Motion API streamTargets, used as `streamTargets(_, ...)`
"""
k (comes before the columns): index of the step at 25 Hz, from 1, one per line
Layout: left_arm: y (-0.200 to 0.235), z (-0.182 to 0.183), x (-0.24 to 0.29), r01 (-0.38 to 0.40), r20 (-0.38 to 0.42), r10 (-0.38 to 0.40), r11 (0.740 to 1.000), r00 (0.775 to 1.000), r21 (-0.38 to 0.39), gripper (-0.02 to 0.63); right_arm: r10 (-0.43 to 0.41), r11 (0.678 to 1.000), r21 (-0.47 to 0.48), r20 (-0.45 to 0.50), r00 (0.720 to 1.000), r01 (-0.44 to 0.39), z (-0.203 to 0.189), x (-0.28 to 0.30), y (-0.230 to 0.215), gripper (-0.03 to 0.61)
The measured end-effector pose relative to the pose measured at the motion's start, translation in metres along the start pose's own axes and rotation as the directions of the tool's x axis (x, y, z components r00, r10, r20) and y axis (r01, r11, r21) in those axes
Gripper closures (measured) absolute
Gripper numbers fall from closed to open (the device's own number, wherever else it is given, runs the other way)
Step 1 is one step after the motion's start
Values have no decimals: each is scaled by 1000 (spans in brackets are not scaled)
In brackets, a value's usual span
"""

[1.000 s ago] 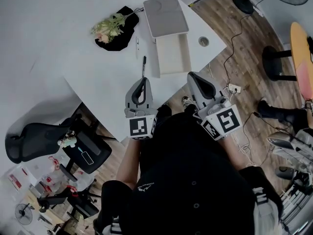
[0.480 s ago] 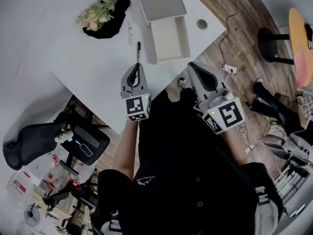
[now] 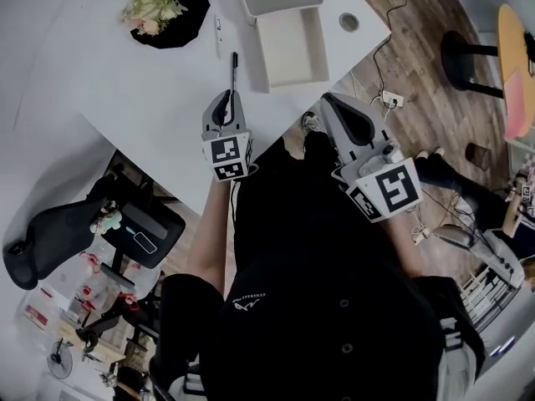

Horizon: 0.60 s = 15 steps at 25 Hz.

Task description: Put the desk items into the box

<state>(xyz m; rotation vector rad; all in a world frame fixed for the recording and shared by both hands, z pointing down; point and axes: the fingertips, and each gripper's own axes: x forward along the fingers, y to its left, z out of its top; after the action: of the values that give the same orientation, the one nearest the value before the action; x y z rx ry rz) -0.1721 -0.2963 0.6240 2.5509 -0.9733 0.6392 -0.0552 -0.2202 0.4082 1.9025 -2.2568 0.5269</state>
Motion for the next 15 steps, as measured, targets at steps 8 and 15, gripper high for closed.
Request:
streamTargets(8,2,-28,23,46,-109,-48,999,993,-21,526,-26,999,19,-19,999,27,-7,1,-8,580)
streamTargets(15,6,-58,40,19,-221,-28,999,975,-40,506,-51,998,37,-32,998,52,-14,1,-16,580)
